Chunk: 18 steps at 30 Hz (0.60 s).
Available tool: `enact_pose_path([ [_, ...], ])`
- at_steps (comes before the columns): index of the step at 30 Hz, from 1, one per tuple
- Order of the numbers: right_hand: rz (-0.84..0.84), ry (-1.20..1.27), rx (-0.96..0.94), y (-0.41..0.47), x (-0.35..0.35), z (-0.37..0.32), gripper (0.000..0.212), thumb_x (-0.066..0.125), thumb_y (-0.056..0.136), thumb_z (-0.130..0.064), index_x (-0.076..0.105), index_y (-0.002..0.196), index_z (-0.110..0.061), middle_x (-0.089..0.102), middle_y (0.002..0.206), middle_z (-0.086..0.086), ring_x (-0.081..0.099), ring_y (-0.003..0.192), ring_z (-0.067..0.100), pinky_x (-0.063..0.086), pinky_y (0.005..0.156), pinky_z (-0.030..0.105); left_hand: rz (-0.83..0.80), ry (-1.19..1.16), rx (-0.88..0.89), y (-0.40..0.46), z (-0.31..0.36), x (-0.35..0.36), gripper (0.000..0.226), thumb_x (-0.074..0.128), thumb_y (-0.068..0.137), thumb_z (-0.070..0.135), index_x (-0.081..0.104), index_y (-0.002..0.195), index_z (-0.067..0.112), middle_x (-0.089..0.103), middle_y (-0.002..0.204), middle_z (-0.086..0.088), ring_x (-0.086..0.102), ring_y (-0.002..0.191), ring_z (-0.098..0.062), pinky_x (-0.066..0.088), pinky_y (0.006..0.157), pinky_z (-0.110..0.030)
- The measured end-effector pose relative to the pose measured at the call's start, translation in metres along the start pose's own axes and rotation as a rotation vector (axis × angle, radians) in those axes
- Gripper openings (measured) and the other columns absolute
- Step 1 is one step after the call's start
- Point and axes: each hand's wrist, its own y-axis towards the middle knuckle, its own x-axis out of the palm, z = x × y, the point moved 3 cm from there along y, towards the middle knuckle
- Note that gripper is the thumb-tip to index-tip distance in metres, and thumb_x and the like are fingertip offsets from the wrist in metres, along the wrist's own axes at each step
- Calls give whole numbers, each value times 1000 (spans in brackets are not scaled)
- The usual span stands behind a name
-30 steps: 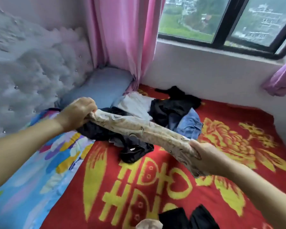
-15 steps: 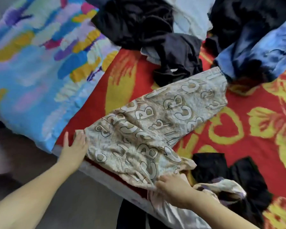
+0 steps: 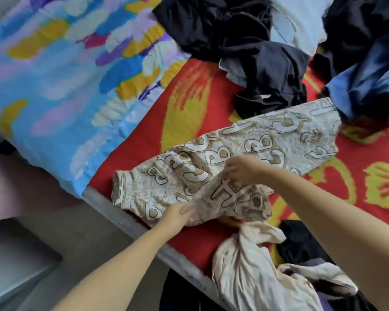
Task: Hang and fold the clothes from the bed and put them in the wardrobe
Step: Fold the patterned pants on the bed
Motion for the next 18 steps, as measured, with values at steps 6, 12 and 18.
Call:
enact_pose_path([
  [6,673,-26,-9,37,19,-47,47,45,96,-14,40,143,-17,34,151,8,25,142,28,16,118,47,321,228,11,10,1,-57,31,56,95,29,53,123,17,61,111,-1,59,97,-19,49,79,-33],
  [12,296,14,168,21,130,-48,63,27,101,-45,-6,152,-31,-16,159,9,-11,146,38,5,114,64,812,156,-212,-3,-42,-130,81,73,81,33,30,145,10,32,147,-16,35,132,-35,35,103,-50],
  [18,-115,56,213,54,121,-35,66,33,95,-61,-8,147,-51,-39,151,0,-20,142,44,4,105,73,521,-405,-471,3,-84,-146,95,80,74,36,21,147,20,36,148,-9,46,126,-29,39,105,-47],
])
